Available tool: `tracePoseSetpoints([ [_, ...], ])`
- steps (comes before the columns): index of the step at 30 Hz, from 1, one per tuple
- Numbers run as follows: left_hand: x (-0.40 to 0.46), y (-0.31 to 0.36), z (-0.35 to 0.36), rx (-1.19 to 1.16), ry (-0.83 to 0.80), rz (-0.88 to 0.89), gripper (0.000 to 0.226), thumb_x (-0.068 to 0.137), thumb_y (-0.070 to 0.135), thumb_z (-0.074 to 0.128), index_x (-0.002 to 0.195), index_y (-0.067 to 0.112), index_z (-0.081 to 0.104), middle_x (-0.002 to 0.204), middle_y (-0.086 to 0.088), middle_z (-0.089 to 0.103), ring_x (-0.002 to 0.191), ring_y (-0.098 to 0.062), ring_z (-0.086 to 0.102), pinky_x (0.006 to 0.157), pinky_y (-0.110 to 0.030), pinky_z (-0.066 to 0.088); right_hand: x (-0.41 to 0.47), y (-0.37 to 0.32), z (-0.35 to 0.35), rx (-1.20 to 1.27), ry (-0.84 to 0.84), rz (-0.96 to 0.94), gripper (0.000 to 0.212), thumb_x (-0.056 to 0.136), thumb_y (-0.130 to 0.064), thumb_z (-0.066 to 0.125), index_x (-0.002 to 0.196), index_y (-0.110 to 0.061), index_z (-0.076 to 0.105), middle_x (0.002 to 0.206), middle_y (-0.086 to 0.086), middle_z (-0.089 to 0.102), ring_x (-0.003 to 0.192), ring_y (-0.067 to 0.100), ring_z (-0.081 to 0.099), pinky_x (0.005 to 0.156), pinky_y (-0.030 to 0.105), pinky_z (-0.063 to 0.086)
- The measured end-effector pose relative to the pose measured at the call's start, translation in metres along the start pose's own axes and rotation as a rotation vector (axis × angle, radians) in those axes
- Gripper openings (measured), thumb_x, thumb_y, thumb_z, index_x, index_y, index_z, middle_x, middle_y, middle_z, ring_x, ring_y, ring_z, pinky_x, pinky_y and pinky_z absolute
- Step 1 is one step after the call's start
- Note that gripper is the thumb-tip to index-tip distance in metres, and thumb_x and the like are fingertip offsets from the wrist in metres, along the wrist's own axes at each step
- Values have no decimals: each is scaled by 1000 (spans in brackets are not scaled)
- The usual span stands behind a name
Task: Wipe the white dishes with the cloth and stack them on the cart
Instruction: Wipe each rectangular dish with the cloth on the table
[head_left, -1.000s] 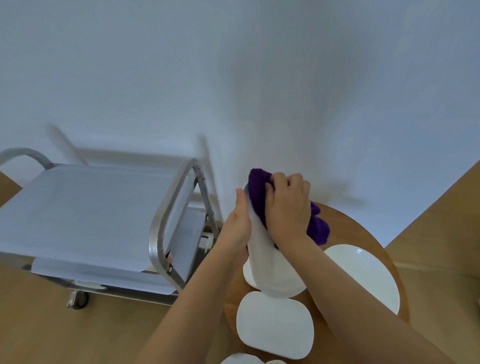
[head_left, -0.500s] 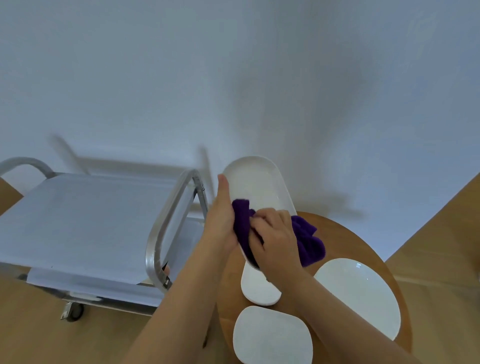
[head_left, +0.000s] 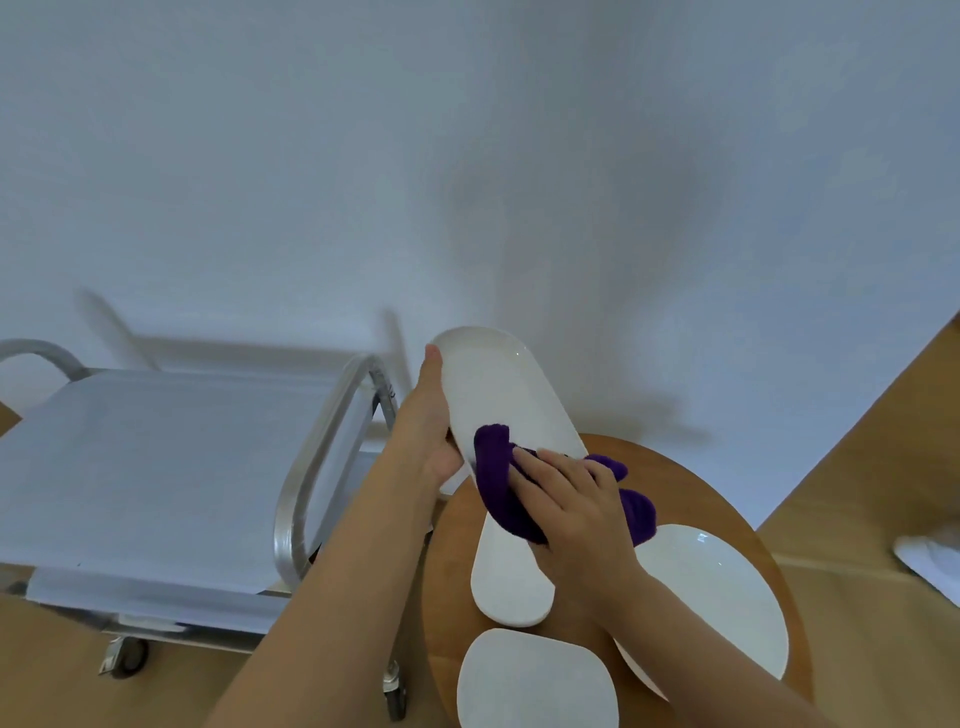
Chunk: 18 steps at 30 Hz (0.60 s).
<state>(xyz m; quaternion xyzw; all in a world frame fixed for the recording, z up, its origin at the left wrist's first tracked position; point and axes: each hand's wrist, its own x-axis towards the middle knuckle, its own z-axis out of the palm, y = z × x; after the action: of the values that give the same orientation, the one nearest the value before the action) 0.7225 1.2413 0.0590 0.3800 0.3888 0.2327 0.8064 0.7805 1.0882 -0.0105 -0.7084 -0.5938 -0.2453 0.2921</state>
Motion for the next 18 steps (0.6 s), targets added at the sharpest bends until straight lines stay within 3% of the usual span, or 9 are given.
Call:
tracePoseSetpoints([
  [2, 0, 5, -11, -11, -83, -10, 74, 82, 72, 46, 122, 12, 59, 97, -12, 73, 83, -28, 72, 63, -38, 59, 10, -4, -13, 285, 13, 161, 35, 68, -12, 80, 100, -12, 68, 95, -2, 71, 80, 13, 66, 69, 20, 50],
  [4, 0, 7, -21, 11, -112, -16, 82, 67, 76, 53, 123, 16, 57, 110, -14, 70, 93, -31, 71, 67, -40, 58, 25, -3, -33, 626, -44, 515, 28, 76, -19, 76, 92, -30, 56, 76, -18, 65, 60, 5, 62, 52, 6, 45],
  [6, -1, 5, -28, 89, -42, 21, 89, 60, 70, 59, 131, 18, 51, 124, -11, 63, 107, -29, 65, 82, -43, 55, 33, 8, -46, 972, -108, 795, 30, 73, -23, 78, 88, -34, 55, 74, -18, 65, 65, 4, 65, 48, 10, 47],
  [8, -1, 0, -35, 151, 85, 80, 85, 65, 59, 65, 136, 16, 46, 132, -9, 56, 116, -26, 57, 100, -45, 45, 35, 20, -52, 1263, -103, 890, 33, 61, -28, 80, 89, -33, 63, 80, -13, 70, 73, 7, 68, 54, 19, 53],
  [10, -2, -7, -39, 67, 56, 81, 73, 71, 44, 69, 133, 13, 49, 132, -11, 57, 117, -28, 55, 106, -50, 40, 37, 26, -54, 1494, -73, 960, 39, 56, -28, 78, 93, -31, 67, 88, -3, 73, 80, 16, 70, 59, 26, 55],
  [13, -8, -18, -40, -227, -105, 51, 47, 75, 23, 66, 119, 9, 59, 116, -15, 68, 116, -34, 57, 104, -57, 39, 32, 24, -46, 1622, -70, 1081, 51, 57, -28, 77, 106, -22, 64, 97, 5, 73, 84, 22, 70, 61, 31, 56],
  [15, -9, -20, -40, -370, -109, 47, 37, 73, 11, 65, 109, 6, 62, 105, -16, 72, 110, -35, 60, 102, -56, 41, 28, 24, -40, 1638, -64, 1145, 54, 55, -32, 79, 106, -21, 64, 98, 5, 73, 84, 23, 70, 60, 32, 56],
  [18, -11, -17, -41, -405, -81, 53, 39, 76, 0, 61, 115, 0, 58, 116, -20, 66, 109, -35, 61, 102, -52, 43, 24, 28, -36, 1579, -97, 1234, 62, 52, -44, 78, 106, -18, 64, 97, 6, 73, 82, 23, 71, 58, 32, 56],
])
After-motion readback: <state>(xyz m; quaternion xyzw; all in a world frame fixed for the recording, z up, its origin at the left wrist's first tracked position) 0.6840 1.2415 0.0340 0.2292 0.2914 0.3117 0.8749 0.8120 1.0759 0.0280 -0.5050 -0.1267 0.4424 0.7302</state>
